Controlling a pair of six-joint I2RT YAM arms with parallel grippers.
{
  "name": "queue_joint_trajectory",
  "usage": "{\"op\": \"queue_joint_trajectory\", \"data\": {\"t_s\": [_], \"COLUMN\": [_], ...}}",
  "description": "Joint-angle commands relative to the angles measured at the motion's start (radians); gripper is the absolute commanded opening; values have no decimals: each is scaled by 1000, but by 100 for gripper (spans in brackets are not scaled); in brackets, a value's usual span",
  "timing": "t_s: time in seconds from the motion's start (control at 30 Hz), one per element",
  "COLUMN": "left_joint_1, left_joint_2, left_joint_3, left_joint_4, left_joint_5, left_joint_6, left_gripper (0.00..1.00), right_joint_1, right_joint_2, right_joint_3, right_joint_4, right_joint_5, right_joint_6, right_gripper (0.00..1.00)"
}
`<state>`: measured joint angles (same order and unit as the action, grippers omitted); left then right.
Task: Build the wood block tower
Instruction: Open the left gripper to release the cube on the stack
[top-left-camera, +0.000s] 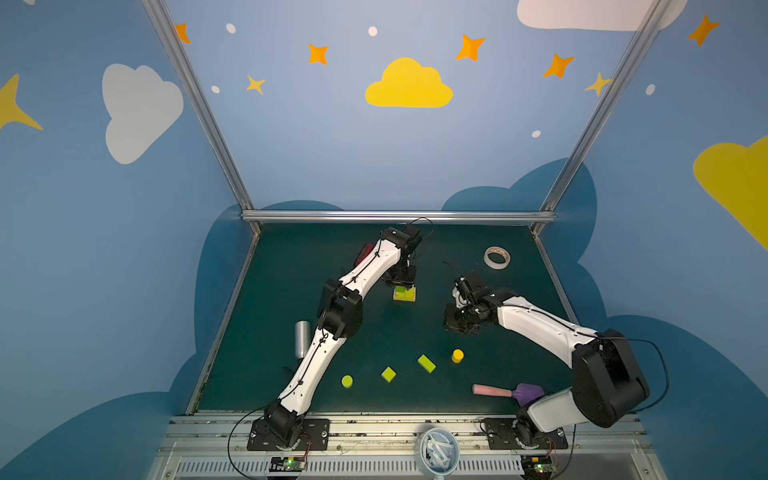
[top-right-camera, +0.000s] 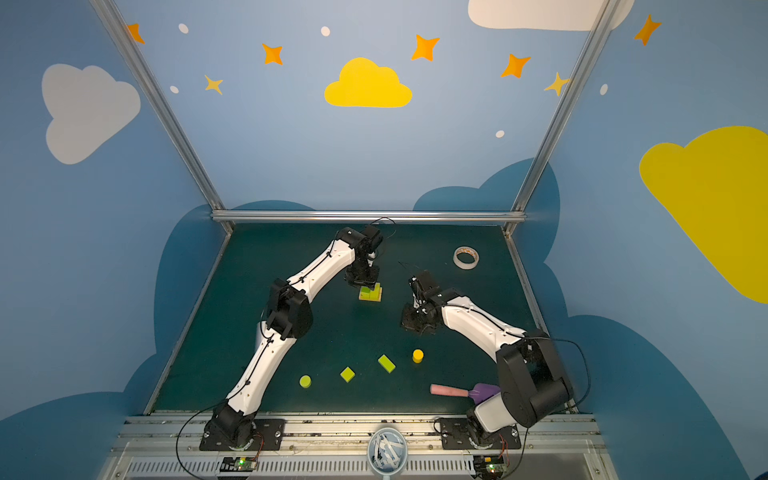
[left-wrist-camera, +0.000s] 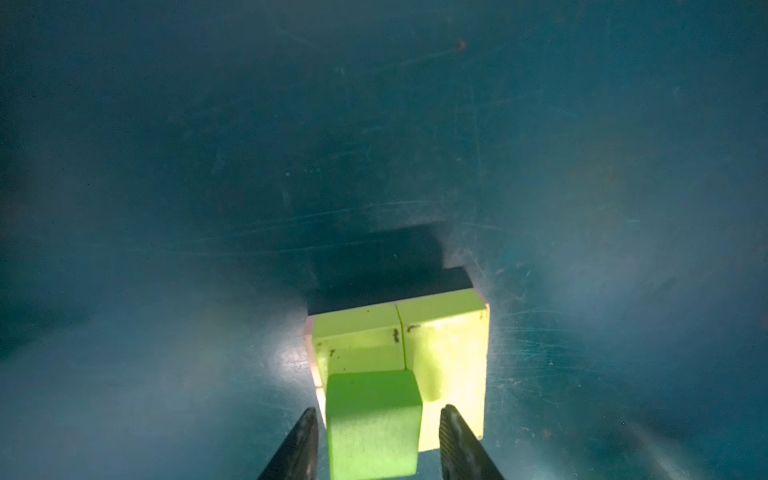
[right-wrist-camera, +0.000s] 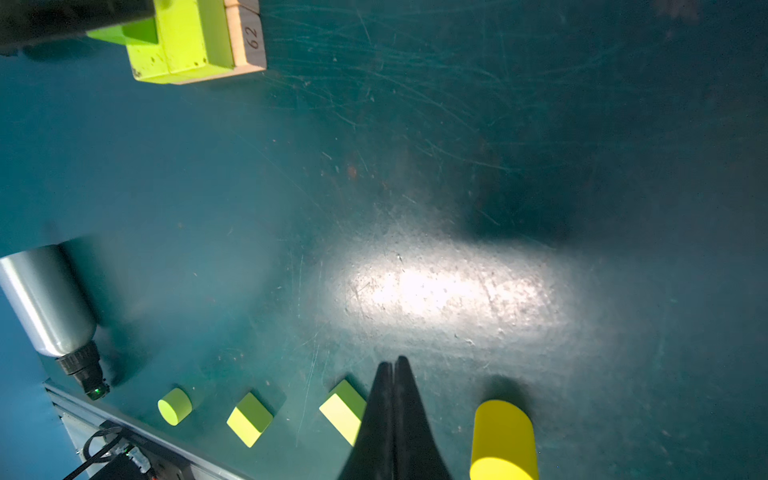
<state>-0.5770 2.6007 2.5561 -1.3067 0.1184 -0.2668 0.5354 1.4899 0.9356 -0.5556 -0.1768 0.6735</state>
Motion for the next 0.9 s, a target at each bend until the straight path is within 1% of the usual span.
{"op": "queue_joint_trajectory", "data": {"t_s": [0.0,0.2,0.23,0.37,0.4,0.5,0.53,0.67,0.77,0.87], "left_joint_1": [-3,-2,0,2,3,11,14,32,48,68], "left_joint_2": [-20,-45,-54,-90,-102,-134,-148,-203,-260,-352], "left_joint_3": [19,19,18,21,21,25,24,24,4,-89], "left_joint_4": [-32,-34,-32,-25,-22,-19,-21,-45,-66,-42], "left_joint_5": [-6,-3,-3,-9,-10,-13,-15,-36,-66,-90], "left_joint_6": [-6,-11,-11,-9,-8,-5,-6,-14,-7,-5], "left_gripper": [48,52,53,57,58,59,58,58,57,56], "right_joint_1": [-5,-1,2,22,31,62,78,141,188,242], "right_joint_2": [-7,-19,-25,-35,-34,-17,-6,35,66,96], "right_joint_3": [-13,2,10,58,74,130,153,233,275,308], "right_joint_4": [0,-14,-23,-63,-72,-109,-126,-181,-209,-230], "right_joint_5": [-4,-3,1,31,37,46,50,69,59,55], "right_joint_6": [1,-3,-9,-29,-39,-66,-81,-129,-162,-193], "right_gripper": [0,0,1,11,15,33,37,46,50,52]}}
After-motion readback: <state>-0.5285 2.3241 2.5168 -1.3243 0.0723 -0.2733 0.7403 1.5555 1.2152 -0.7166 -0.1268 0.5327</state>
